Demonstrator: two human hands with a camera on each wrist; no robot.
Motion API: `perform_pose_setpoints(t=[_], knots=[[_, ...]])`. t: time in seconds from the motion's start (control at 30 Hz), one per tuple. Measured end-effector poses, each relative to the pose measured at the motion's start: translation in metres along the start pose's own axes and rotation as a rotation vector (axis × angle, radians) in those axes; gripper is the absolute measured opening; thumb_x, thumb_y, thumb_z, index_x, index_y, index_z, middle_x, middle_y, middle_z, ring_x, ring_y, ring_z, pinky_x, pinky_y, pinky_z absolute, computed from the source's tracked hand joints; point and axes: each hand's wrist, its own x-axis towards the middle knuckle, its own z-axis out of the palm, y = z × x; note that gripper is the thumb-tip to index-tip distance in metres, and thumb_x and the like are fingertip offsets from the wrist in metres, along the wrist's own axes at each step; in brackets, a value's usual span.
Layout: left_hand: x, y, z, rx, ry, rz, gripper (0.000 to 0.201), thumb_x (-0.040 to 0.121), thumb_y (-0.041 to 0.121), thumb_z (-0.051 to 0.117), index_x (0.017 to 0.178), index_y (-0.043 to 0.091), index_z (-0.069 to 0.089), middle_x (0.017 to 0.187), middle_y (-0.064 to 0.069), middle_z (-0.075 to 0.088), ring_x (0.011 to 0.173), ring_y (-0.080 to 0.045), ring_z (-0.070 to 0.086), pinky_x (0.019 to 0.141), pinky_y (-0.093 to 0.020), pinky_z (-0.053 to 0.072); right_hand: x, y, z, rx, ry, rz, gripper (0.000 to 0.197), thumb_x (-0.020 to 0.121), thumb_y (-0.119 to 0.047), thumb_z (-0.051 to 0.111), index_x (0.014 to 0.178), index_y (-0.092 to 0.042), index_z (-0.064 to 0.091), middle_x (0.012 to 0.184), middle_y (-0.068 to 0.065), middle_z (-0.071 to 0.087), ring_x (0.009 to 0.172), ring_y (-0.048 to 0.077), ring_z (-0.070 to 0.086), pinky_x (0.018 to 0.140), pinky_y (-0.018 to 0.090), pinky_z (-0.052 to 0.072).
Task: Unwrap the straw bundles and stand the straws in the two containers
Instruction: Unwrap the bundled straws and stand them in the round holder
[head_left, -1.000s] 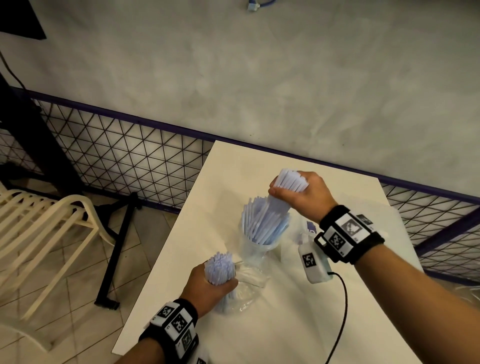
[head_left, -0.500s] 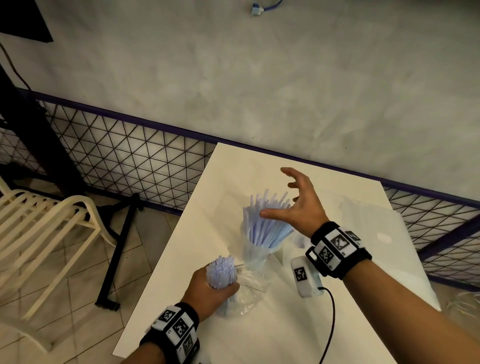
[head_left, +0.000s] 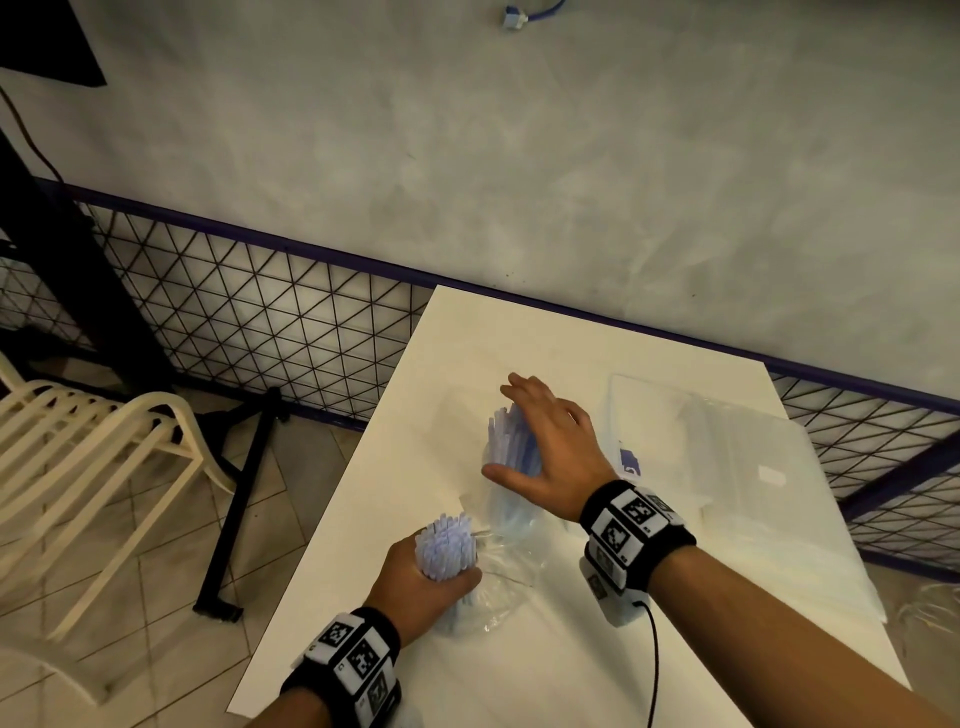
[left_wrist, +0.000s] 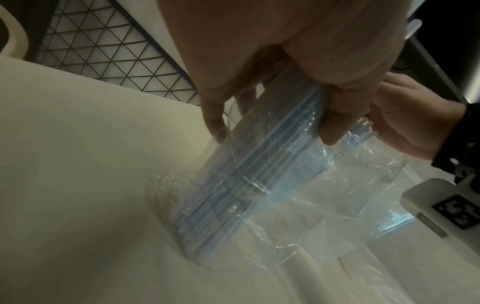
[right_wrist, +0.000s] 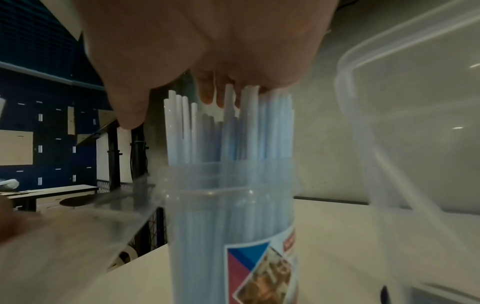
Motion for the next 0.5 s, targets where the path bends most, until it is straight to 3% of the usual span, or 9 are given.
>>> perform_pose_setpoints(t=[0.07,0.17,0.33,0.4,0.5], knots=[[0.0,0.0,0.0,-0.001,0.0,0.0,0.032,0.059,0.022,0.082,0.086,0.029,0.065,0.078,0.029,0.071,0.077,0.01,0.066,0.068,-0.002,0.047,0.008,-0.006,0.001,-0.02,0.022,-0.013,0.084,0.084,-0.066,0.058,0.151,-0.032,0.022,0.163,-0.009,0.015,0.15,0.012,0.01,0.117,0.037,0.01],[0.0,0.0,0.0,0.0,-0.006,0.001,0.032,0.065,0.011,0.085,0.084,0.027,0.065,0.077,0.031,0.07,0.075,0.01,0.066,0.066,-0.001,0.046,0.017,-0.011,0.007,-0.033,0.032,-0.019,0.067,0.091,-0.053,0.057,0.149,-0.037,0.026,0.162,-0.009,0.02,0.15,0.016,0.015,0.116,0.043,0.017],[-0.001,0.001,0.0,-0.032,0.005,-0.008,0.032,0.054,0.027,0.08,0.083,0.026,0.066,0.075,0.023,0.072,0.075,0.007,0.067,0.067,-0.004,0.048,0.024,0.0,0.012,-0.201,0.056,-0.04,0.048,0.097,-0.027,0.053,0.144,-0.031,0.041,0.157,-0.006,0.033,0.147,0.024,0.027,0.113,0.045,0.026],[-0.001,0.0,0.0,-0.038,0.005,-0.006,0.032,0.055,0.026,0.08,0.084,0.027,0.065,0.076,0.027,0.071,0.075,0.009,0.066,0.067,-0.003,0.048,0.021,0.003,0.015,-0.307,0.0,-0.038,0.044,0.101,-0.029,0.041,0.144,-0.025,0.044,0.156,-0.005,0.036,0.147,0.024,0.028,0.115,0.045,0.022],[0.001,-0.002,0.0,-0.049,0.0,0.0,0.032,0.059,0.02,0.083,0.085,0.026,0.066,0.077,0.023,0.072,0.076,0.007,0.067,0.067,-0.003,0.048,0.014,0.002,0.012,-0.372,-0.031,-0.043,0.059,0.099,-0.042,0.014,0.149,-0.024,0.038,0.158,-0.006,0.033,0.149,0.022,0.02,0.116,0.047,0.015]])
